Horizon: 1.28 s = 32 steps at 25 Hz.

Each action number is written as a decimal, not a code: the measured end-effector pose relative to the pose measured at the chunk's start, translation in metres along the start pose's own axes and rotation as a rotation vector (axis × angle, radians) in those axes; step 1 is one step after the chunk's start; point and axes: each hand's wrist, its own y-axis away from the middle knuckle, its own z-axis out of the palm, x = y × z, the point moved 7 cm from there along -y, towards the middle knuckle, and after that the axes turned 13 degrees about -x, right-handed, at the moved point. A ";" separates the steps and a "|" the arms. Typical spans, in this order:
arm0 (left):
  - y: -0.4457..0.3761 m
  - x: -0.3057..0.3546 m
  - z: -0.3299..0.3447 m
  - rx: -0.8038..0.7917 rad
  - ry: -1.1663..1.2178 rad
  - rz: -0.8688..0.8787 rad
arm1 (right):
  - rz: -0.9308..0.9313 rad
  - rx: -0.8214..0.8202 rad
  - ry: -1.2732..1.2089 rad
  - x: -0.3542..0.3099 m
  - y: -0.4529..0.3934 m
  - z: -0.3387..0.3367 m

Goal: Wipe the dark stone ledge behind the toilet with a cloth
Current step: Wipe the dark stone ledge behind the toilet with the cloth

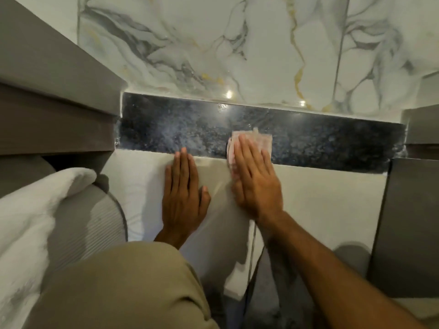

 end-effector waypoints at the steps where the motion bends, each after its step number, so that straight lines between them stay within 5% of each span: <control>1: -0.006 0.007 0.000 0.003 0.004 0.018 | 0.025 0.008 0.016 0.010 -0.019 -0.007; 5: -0.023 0.030 0.004 0.003 0.007 0.057 | 0.157 0.147 -0.025 -0.001 -0.105 -0.035; 10: -0.029 0.051 -0.003 -0.019 -0.044 0.154 | 0.236 0.037 -0.065 0.019 0.016 -0.014; 16: -0.033 0.057 0.000 -0.042 -0.090 0.196 | 0.419 0.179 0.006 0.076 -0.069 -0.052; 22: -0.032 0.062 -0.009 -0.061 -0.099 0.185 | 0.570 0.154 -0.030 0.061 0.051 -0.014; 27: -0.034 0.056 -0.001 -0.030 -0.122 0.186 | 0.680 0.358 0.079 0.146 -0.023 -0.058; 32: -0.036 0.090 -0.001 -0.051 -0.085 0.262 | 0.799 0.310 0.069 0.105 0.043 -0.033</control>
